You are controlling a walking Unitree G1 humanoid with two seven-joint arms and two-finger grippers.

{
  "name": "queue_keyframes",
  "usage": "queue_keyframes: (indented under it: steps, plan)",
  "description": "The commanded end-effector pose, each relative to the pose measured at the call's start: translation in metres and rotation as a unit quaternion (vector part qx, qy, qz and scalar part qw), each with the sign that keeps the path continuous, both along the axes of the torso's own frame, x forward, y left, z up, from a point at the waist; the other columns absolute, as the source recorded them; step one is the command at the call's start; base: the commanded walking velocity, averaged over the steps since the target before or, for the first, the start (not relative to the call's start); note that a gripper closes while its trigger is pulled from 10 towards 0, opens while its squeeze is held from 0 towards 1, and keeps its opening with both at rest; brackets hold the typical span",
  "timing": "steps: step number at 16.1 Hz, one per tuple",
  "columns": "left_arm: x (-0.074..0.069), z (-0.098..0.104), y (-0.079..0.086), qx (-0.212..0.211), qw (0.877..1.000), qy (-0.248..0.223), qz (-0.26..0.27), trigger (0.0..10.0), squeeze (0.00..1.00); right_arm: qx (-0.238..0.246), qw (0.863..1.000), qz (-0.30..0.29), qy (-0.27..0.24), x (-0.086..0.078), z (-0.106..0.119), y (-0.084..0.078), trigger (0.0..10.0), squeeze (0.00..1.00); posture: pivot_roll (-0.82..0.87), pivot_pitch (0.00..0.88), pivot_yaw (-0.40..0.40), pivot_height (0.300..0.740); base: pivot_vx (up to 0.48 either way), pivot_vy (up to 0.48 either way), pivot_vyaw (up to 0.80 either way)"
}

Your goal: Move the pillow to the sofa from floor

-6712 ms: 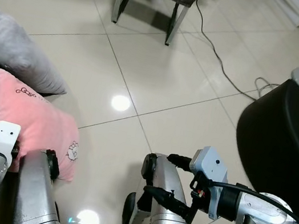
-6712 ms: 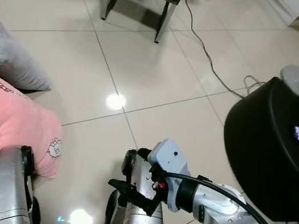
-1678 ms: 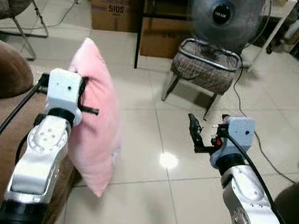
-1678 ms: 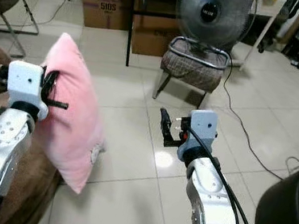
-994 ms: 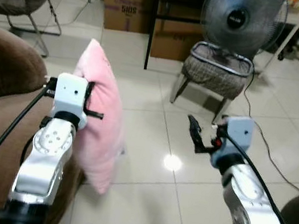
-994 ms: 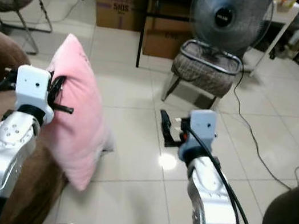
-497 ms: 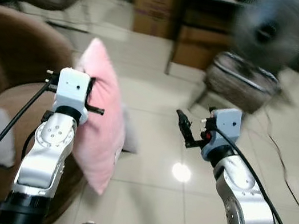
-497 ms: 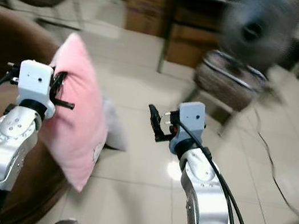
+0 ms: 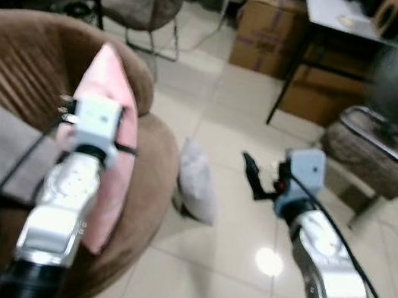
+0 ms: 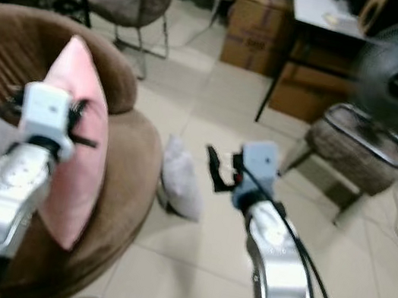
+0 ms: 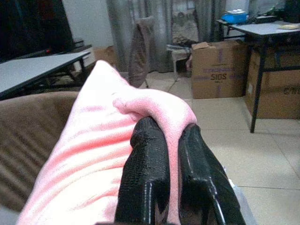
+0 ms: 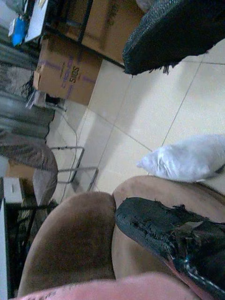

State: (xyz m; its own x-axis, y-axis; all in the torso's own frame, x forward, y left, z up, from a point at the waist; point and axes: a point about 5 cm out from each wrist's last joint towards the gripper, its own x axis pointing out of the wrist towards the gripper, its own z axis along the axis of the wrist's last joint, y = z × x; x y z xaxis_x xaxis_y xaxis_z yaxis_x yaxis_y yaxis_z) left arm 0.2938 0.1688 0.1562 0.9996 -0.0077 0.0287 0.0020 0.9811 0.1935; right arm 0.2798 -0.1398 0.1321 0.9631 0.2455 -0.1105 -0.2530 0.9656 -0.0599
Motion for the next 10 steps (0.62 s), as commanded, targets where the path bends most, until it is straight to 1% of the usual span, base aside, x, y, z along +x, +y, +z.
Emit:
queue_keyframes:
  steps: [1,9,10]
  plan:
    - [0.003,0.014,0.001,0.006,1.0,-0.029,-0.004,10.0,0.0,0.002,1.0,-0.001,-0.011,0.003,0.004,0.001,10.0,0.0,0.06,0.0,-0.026,0.74,0.326,0.0,0.0]
    - [0.005,0.015,0.001,0.01,0.999,-0.031,-0.011,10.0,0.0,0.009,1.0,0.007,-0.015,0.006,0.005,0.008,10.0,0.0,0.07,0.0,-0.022,0.74,0.345,0.0,0.0]
    - [0.006,0.016,0.002,0.012,0.999,-0.032,-0.011,10.0,0.0,0.006,0.999,0.029,-0.019,0.005,0.006,0.012,10.0,0.0,0.07,0.0,-0.018,0.74,0.349,0.0,0.8]
